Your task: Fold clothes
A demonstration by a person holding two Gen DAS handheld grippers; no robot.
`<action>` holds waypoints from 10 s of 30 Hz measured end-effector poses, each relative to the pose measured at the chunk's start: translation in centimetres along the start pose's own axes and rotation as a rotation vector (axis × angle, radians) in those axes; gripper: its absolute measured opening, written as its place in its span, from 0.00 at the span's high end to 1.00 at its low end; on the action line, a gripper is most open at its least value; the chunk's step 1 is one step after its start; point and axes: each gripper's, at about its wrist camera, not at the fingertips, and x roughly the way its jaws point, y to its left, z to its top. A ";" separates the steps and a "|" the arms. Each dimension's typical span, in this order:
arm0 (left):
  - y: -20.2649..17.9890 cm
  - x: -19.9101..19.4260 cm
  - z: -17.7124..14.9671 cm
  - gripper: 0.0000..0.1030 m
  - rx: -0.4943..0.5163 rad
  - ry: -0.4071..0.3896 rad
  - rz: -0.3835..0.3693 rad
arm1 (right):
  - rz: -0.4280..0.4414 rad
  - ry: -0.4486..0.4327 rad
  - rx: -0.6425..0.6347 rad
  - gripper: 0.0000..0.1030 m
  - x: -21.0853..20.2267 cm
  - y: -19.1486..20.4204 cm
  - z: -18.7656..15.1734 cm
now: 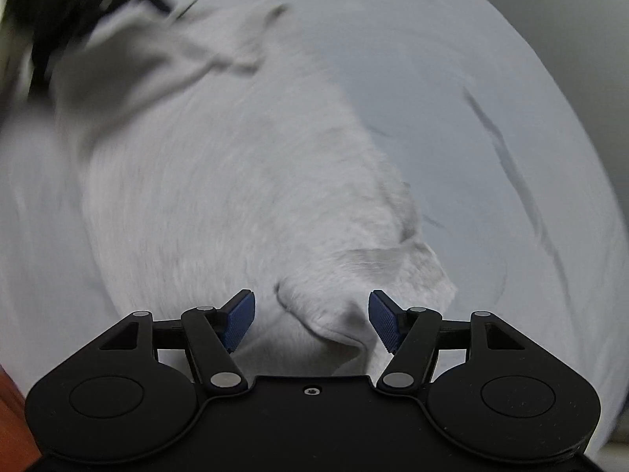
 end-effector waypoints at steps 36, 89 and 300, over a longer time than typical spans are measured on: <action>2.4 5.7 -0.7 0.94 -0.192 -0.015 -0.020 | -0.218 0.059 0.753 0.46 4.7 -14.4 -10.2; -3.7 -0.8 -10.9 0.89 -0.389 0.007 -0.209 | 0.131 0.016 0.738 0.92 0.5 0.7 -13.6; -31.2 1.0 15.4 0.81 -0.409 0.231 -0.385 | -0.201 -0.237 -0.377 0.55 -0.2 4.7 -24.4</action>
